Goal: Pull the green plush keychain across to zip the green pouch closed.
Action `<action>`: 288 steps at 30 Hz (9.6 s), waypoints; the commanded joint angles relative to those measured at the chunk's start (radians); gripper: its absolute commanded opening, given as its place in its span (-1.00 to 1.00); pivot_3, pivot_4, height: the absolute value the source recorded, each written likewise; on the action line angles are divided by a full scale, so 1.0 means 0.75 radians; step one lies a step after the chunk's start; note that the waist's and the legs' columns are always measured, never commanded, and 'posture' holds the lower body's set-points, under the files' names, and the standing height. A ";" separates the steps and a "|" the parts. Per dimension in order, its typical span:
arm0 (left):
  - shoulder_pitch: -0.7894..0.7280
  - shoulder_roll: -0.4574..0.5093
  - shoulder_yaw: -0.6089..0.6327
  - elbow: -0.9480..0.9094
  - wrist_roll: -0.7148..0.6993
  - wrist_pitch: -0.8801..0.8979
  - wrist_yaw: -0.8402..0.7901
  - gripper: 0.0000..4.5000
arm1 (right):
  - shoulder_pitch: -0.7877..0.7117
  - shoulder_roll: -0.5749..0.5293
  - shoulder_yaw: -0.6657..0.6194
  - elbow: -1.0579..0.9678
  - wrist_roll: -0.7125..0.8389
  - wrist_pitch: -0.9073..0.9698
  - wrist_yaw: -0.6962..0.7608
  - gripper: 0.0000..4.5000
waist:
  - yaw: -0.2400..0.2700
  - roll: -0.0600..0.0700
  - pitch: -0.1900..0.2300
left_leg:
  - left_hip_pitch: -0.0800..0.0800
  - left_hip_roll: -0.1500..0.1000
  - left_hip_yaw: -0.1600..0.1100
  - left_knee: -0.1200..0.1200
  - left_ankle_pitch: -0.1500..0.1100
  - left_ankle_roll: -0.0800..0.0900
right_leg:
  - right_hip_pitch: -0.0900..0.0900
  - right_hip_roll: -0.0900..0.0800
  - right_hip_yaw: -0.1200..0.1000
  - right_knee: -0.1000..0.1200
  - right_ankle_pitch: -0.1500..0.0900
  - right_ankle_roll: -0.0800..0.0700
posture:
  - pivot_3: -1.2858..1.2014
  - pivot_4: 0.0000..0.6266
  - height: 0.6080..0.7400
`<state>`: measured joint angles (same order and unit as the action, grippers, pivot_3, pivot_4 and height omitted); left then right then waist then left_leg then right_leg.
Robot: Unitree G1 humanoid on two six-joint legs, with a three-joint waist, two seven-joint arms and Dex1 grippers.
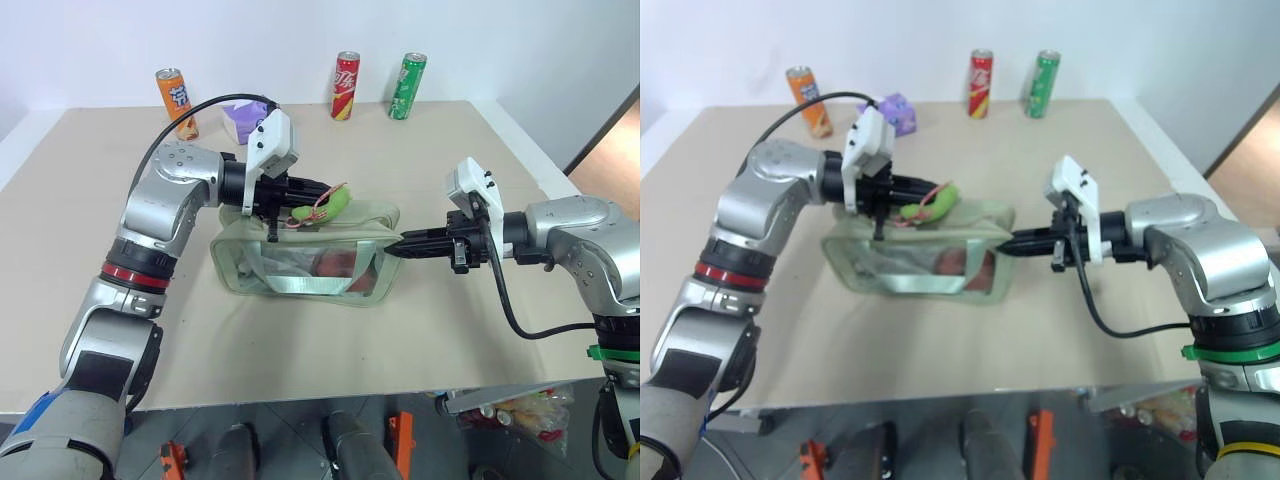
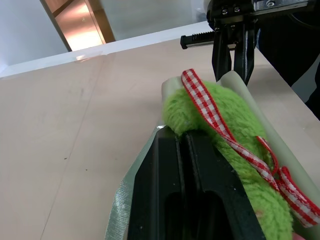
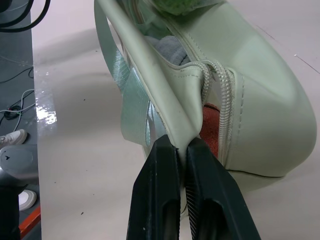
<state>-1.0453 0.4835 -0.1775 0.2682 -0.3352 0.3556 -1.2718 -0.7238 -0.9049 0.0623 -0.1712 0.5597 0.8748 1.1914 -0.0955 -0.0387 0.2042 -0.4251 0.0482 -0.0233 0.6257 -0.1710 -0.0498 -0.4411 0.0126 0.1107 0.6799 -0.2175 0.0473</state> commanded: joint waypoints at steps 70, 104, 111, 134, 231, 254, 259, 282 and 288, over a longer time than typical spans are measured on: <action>0.933 0.551 0.767 -0.555 -0.618 0.578 0.135 0.95 | -0.066 0.061 0.046 0.032 -0.017 -0.029 0.035 -1.00 | -0.014 0.000 0.000 | 0.003 0.004 0.000 -0.002 -0.002 0.003 | -0.001 0.001 -0.004 0.002 -0.005 -0.010 | 0.03 -0.52 1.00; 0.892 0.451 0.568 -0.597 -0.591 0.517 0.208 -0.99 | -0.074 0.040 -0.017 0.022 0.013 -0.028 0.065 -1.00 | -0.010 -0.001 0.000 | 0.002 0.003 0.000 -0.001 -0.002 0.003 | 0.000 0.001 -0.003 0.002 -0.005 -0.010 | 0.03 -0.52 1.00; 0.901 0.431 0.540 -0.610 -0.580 0.494 0.226 -1.00 | -0.103 0.015 -0.076 0.023 0.092 -0.014 0.122 -0.35 | -0.001 -0.001 0.000 | 0.002 0.002 0.000 -0.001 -0.002 0.003 | 0.000 0.000 -0.003 0.001 -0.005 -0.009 | 0.03 -0.52 1.00; 0.851 0.420 0.514 -0.577 -0.573 0.459 0.230 -1.00 | -0.485 0.042 0.084 0.230 -0.212 -0.507 0.208 0.69 | 0.021 0.000 0.000 | -0.001 0.000 0.003 0.002 -0.002 0.002 | -0.002 -0.002 0.000 0.000 -0.005 -0.008 | 0.03 -0.52 1.00; 0.800 0.397 0.528 -0.542 -0.625 0.489 0.279 -1.00 | -0.381 -0.228 0.165 0.450 -0.681 -1.012 0.408 -0.99 | 0.031 0.000 0.000 | -0.002 0.000 0.001 0.002 -0.002 0.002 | -0.001 -0.004 -0.003 -0.001 -0.007 -0.008 | 0.03 -0.52 1.00; 0.774 0.395 0.506 -0.516 -0.611 0.487 0.249 -1.00 | 0.173 -0.174 0.307 0.352 -0.904 -0.899 0.144 -0.99 | 0.027 -0.001 0.000 | 0.001 -0.001 0.003 0.010 -0.002 0.002 | 0.004 -0.004 0.000 0.000 -0.005 -0.004 | 0.03 -0.52 1.00; 0.784 0.394 0.513 -0.524 -0.614 0.489 0.255 -1.00 | 0.166 -0.173 0.363 0.407 -0.993 -0.965 0.148 -0.99 | 0.027 -0.001 -0.001 | 0.001 -0.001 0.002 0.010 -0.002 0.002 | 0.004 -0.003 -0.001 0.000 -0.005 -0.004 | 0.03 -0.52 1.00; 0.807 0.366 0.547 -0.499 -0.620 0.509 0.360 -1.00 | 0.015 -0.085 -0.227 0.260 -0.132 -0.345 0.254 -0.99 | 0.026 0.000 0.000 | 0.001 -0.001 0.002 0.010 -0.002 0.002 | 0.005 -0.003 0.000 0.000 -0.004 -0.004 | 0.03 -0.52 1.00; 0.768 0.354 0.571 -0.460 -0.645 0.531 0.387 -0.41 | 0.036 -0.092 -0.199 0.207 -0.122 -0.312 0.238 -1.00 | 0.024 0.000 0.000 | 0.001 -0.001 0.002 0.010 -0.002 0.002 | 0.004 -0.003 0.000 0.000 -0.003 -0.004 | 0.03 -0.52 1.00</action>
<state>-0.4482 0.7495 0.2128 -0.0816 -0.7961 0.7498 -0.9867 -0.6939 -0.9508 -0.0792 0.0197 0.4488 0.6358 1.3696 -0.0778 -0.0388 0.2041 -0.4243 0.0477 -0.0215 0.6335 -0.1726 -0.0482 -0.4385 0.0106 0.1107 0.6801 -0.2201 0.0445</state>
